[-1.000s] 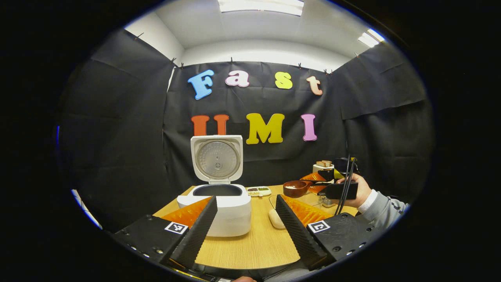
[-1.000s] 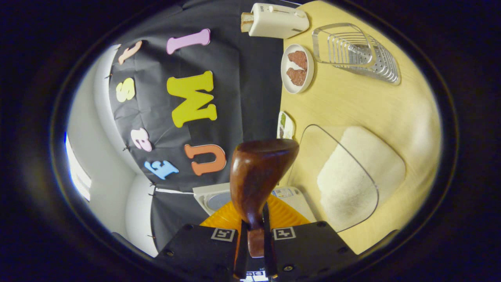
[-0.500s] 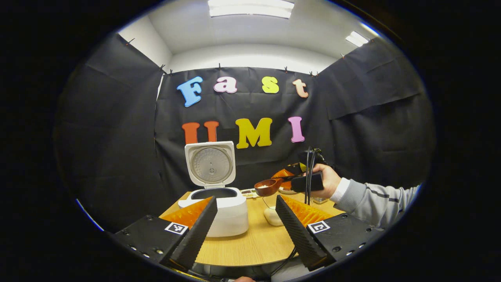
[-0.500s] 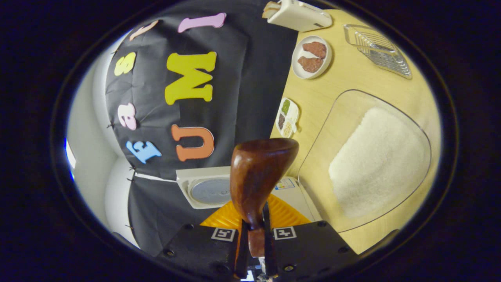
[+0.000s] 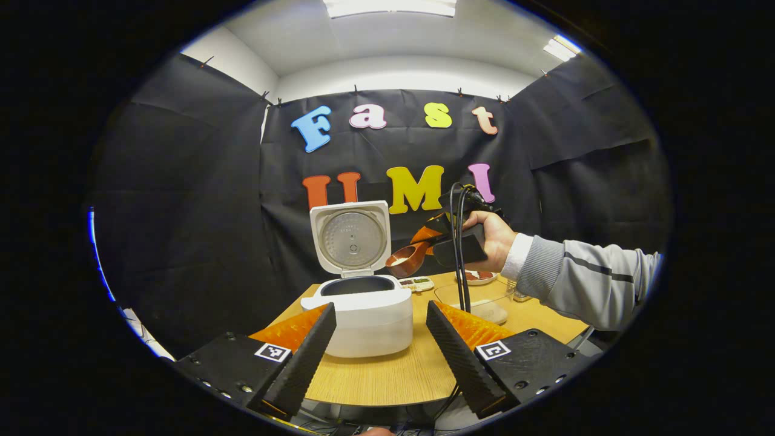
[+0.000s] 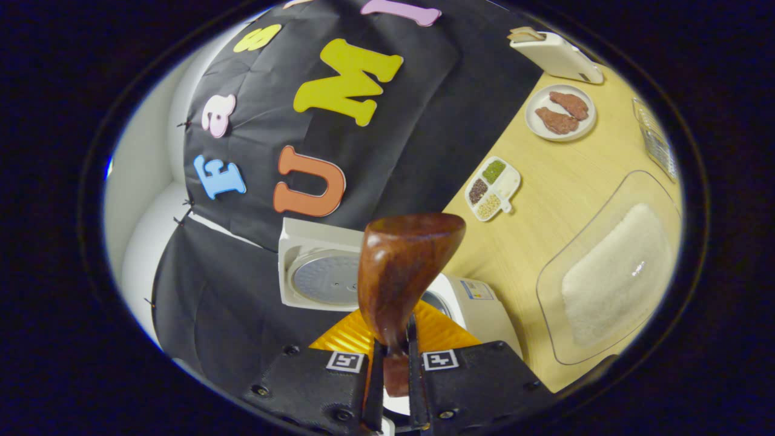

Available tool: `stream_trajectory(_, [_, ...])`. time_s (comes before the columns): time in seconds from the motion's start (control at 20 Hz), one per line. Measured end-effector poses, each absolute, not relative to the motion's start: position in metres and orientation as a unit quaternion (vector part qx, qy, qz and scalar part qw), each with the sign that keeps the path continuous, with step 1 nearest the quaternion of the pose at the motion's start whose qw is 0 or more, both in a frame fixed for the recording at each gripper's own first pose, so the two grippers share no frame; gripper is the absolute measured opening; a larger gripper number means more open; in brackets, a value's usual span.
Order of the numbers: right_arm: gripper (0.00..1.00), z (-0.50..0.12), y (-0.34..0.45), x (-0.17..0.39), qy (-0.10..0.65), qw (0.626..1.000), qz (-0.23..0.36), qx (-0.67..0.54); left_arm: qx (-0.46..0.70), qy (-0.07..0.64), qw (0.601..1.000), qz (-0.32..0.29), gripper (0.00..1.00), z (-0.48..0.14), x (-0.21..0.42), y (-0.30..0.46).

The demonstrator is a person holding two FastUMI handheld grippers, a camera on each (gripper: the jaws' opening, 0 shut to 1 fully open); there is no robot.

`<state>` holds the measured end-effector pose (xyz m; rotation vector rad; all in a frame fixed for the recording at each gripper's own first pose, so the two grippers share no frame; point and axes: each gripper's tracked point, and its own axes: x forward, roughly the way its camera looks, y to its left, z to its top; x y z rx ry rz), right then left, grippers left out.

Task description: Close the left gripper, press the button to open the rice cooker; take a wooden spoon from the chopstick holder with the right hand, scoop a spoonful of rice and pour it into the rice cooker, then put the wooden spoon back into the chopstick holder.

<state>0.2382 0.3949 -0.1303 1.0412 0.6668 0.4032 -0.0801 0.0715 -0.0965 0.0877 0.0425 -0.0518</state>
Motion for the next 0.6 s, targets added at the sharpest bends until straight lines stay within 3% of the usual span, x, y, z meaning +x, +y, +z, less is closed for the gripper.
stream_trajectory(0.45, [0.22,-0.111,0.445,0.264,0.283,0.874,0.197,0.343,-0.009,0.006,1.0,-0.016,0.95,-0.089,-0.086,0.092])
stream_trajectory(0.6, [0.22,-0.104,0.444,0.276,0.244,0.904,0.168,0.309,-0.019,0.01,1.0,0.001,0.96,-0.092,-0.087,0.106])
